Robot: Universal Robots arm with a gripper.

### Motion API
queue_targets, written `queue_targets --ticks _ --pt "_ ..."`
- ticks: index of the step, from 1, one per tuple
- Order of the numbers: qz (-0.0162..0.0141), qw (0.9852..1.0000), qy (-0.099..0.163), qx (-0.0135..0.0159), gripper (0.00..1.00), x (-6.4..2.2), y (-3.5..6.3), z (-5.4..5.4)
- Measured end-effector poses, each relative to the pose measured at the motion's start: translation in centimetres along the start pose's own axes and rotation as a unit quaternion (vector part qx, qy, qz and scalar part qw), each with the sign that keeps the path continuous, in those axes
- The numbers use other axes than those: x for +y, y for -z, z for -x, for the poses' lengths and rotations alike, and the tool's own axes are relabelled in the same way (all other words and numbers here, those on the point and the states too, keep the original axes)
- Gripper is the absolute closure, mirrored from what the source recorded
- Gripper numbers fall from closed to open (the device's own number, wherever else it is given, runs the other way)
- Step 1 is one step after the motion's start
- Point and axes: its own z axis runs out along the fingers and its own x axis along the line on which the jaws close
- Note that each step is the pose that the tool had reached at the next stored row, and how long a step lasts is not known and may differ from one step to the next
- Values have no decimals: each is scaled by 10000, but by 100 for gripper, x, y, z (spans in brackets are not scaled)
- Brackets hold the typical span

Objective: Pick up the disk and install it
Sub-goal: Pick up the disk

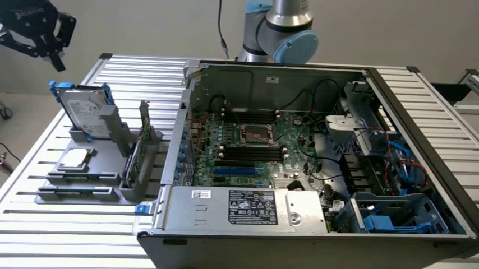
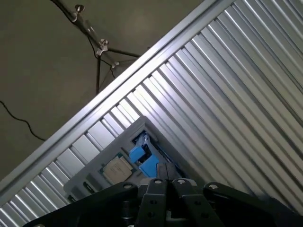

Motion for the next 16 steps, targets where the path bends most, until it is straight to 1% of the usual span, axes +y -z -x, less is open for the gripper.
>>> queue_targets --ticks 2,4,6,8,12,16 --pt "2 9998 180 6 89 0 0 0" --pt "5 9993 365 12 89 0 0 0" --pt "7 9985 545 17 89 0 -1 0" --pt "10 9974 725 23 89 -1 -1 0" --pt "15 9941 1087 35 89 0 -1 0" --pt "20 9894 1449 46 89 -1 -2 0"
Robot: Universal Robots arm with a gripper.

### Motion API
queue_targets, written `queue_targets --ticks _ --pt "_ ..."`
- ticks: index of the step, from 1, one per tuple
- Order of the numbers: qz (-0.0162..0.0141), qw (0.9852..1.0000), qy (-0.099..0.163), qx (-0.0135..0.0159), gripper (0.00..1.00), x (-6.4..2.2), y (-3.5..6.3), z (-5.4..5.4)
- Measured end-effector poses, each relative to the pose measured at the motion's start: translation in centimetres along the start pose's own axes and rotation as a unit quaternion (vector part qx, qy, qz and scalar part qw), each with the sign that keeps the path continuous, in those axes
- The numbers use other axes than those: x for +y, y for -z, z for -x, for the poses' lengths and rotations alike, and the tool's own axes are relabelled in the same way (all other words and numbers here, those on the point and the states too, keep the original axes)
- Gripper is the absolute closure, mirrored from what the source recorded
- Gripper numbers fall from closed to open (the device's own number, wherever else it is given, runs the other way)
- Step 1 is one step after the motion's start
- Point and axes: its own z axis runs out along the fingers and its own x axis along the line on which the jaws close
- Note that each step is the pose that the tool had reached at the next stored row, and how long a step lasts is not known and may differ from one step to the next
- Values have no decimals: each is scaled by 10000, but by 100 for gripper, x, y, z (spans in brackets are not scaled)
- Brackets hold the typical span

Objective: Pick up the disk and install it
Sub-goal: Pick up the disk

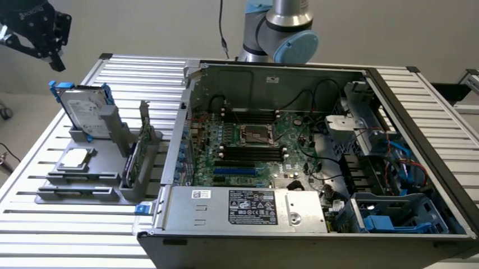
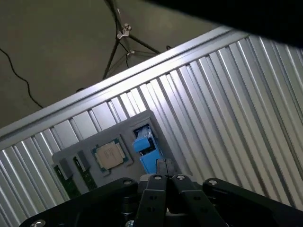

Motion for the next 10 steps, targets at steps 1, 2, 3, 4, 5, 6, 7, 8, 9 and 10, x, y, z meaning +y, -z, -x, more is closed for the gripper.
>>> queue_targets --ticks 1,2,3,4,5,6,7,8,9,10 --pt "2 10000 90 3 89 0 0 0" --pt "3 9998 180 6 89 0 0 0" --pt "4 9996 269 9 89 0 0 0" --pt "5 9994 360 12 89 0 -1 0" --pt "6 9990 455 15 89 0 -2 0" --pt "7 9985 545 17 89 0 -3 0" --pt "9 9980 636 20 89 0 -4 0" --pt "10 9974 727 24 89 0 -5 0" --pt "12 9967 816 27 89 0 -7 0" --pt "13 9959 908 30 89 0 -9 0"
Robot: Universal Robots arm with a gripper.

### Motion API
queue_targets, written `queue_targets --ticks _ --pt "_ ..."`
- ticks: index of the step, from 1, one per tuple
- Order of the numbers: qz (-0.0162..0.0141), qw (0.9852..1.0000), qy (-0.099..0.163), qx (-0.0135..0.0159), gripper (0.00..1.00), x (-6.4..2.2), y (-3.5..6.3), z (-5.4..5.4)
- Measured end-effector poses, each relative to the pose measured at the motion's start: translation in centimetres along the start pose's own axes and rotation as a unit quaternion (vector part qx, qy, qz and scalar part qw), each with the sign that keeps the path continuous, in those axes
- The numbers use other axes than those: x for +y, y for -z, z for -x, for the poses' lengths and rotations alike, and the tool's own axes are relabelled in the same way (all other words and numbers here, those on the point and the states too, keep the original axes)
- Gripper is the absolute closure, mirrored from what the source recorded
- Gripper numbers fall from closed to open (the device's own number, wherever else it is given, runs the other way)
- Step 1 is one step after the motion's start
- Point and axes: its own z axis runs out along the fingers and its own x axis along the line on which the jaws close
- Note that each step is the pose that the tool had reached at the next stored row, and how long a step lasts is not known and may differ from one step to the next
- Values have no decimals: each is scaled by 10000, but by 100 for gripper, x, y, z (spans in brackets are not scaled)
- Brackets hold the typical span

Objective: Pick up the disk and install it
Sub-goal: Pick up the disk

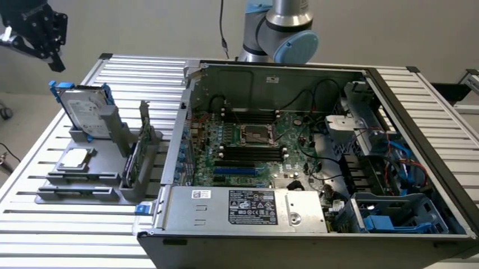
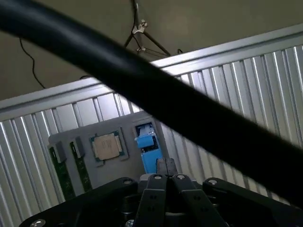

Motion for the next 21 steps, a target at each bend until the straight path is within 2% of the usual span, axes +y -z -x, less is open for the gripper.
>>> queue_targets --ticks 3,6,9,13,16,18,19,21 --pt "4 9996 270 8 89 0 -8 0" --pt "6 9985 545 17 89 0 -15 0" --pt "-10 9967 814 22 89 0 -18 0" --pt "-39 9933 1152 27 89 0 -18 -1" --pt "-44 9922 1248 29 89 -3 -19 -2" --pt "-43 9921 1255 29 82 -8 -18 -4" --pt "-43 9921 1255 29 82 -11 -18 -4" --pt "-44 9921 1255 29 70 -18 -21 -6"
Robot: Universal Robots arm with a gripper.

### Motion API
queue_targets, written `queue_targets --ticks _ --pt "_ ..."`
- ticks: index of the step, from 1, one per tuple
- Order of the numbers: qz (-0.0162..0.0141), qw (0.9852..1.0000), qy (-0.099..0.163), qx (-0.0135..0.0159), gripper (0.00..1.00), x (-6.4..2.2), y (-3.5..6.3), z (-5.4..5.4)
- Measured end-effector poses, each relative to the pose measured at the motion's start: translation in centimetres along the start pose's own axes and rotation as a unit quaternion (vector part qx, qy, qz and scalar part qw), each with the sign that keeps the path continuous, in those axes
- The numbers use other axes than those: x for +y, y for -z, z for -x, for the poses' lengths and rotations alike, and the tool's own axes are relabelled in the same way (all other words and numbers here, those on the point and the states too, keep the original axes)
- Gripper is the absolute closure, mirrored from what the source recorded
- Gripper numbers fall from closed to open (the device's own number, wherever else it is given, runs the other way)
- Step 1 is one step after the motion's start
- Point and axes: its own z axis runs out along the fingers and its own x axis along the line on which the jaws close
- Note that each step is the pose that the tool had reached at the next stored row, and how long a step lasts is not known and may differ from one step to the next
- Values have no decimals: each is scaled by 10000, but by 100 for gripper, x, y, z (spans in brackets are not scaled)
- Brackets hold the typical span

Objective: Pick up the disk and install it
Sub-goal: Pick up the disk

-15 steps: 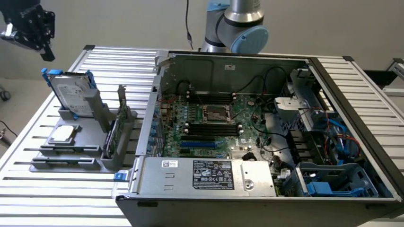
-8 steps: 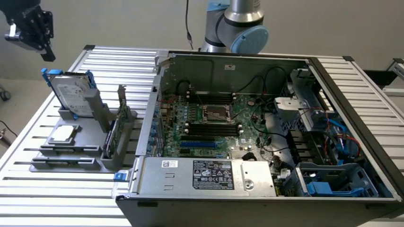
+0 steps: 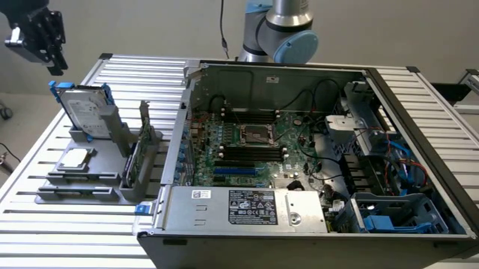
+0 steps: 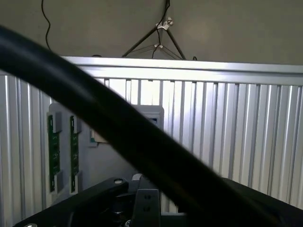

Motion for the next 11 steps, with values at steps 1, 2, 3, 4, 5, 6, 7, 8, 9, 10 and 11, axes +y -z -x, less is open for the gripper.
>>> queue_targets --ticks 1,2,3,4,5,6,7,8,9,10,11 --pt "0 10000 0 0 70 -3 -2 -2" --pt "1 10000 1 0 64 -5 -4 -4" --pt "2 10000 2 1 58 -6 -8 -5" --pt "2 10000 2 1 53 -6 -15 -6" --pt "2 10000 5 1 53 -6 -24 -6" --pt "2 10000 9 1 53 -7 -36 -7" --pt "2 10000 12 1 46 -7 -50 -9" --pt "2 10000 18 1 46 -8 -69 -11" --pt "1 10000 24 1 46 -8 -86 -14" --pt "2 10000 31 1 46 -8 -104 -18" --pt "2 10000 39 1 46 -8 -122 -21"
